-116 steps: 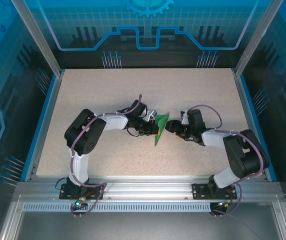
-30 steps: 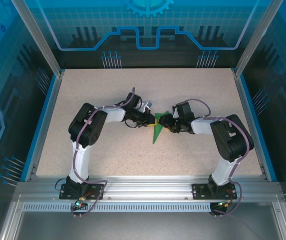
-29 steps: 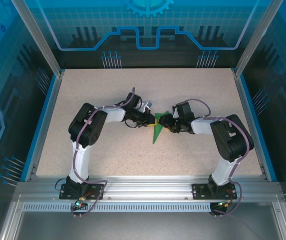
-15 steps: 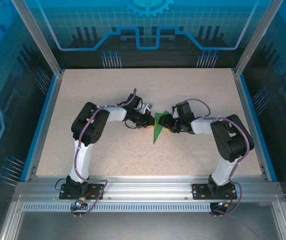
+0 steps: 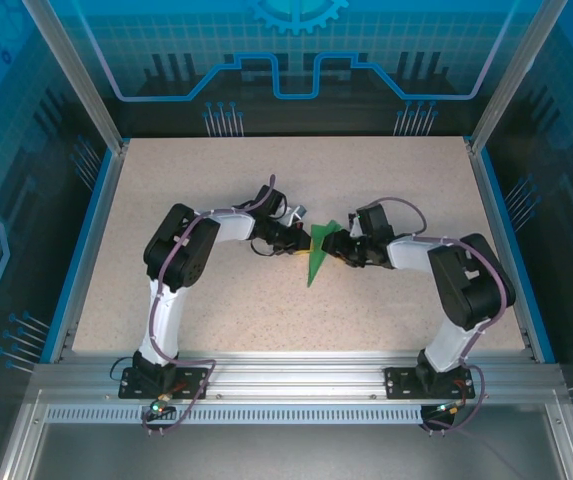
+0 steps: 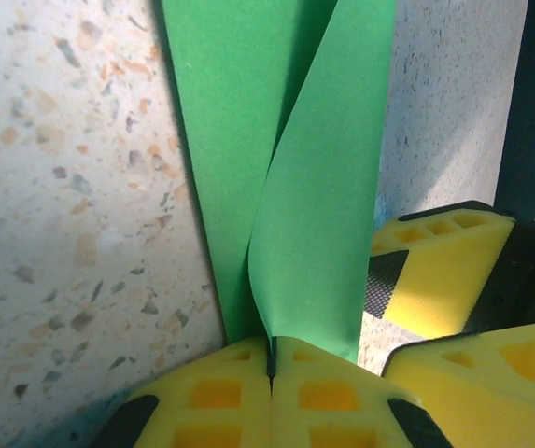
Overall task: Fold a paper plane with a square sheet of paper (fold left side to right side)
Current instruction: Fold the wing for the fifth time at the center of the table.
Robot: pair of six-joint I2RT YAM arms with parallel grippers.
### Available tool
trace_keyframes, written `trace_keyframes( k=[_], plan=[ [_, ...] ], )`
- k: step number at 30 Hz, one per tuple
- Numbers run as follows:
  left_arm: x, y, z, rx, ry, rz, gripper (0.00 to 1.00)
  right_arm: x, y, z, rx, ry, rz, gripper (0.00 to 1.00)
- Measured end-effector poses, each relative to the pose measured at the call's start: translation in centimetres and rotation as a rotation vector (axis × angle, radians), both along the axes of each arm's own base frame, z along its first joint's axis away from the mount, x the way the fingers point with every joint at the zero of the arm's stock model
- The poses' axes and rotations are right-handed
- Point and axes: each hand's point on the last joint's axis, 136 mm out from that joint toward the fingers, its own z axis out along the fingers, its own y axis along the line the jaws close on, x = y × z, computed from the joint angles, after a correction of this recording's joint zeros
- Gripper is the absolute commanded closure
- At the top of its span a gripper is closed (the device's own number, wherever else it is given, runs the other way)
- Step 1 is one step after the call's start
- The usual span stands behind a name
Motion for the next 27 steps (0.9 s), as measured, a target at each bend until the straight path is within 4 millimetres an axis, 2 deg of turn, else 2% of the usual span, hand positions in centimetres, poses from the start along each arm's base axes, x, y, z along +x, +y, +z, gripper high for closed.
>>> trace_keyframes(
  k=[3, 7, 12, 17, 27],
  plan=[
    [0.0, 0.0, 0.0, 0.003, -0.004, -0.004, 0.96, 0.7, -1.0, 1.5, 0.003, -0.038, -0.014, 0.74],
    [0.1, 0.0, -0.1, 0.010, -0.003, -0.005, 0.96, 1.5, -0.8, 2.6, 0.015, -0.063, -0.008, 0.82],
    [0.1, 0.1, -0.1, 0.018, -0.015, -0.015, 0.96, 3.0, -0.1, 2.9, 0.028, -0.072, 0.002, 0.84],
    [0.1, 0.1, -0.1, 0.026, -0.018, -0.016, 0.96, 4.8, 0.9, 2.3, 0.036, -0.065, 0.014, 0.84],
    [0.1, 0.1, -0.2, 0.035, -0.031, -0.025, 0.97, 5.9, 2.0, 1.0, 0.030, -0.030, 0.032, 0.84]
  ],
)
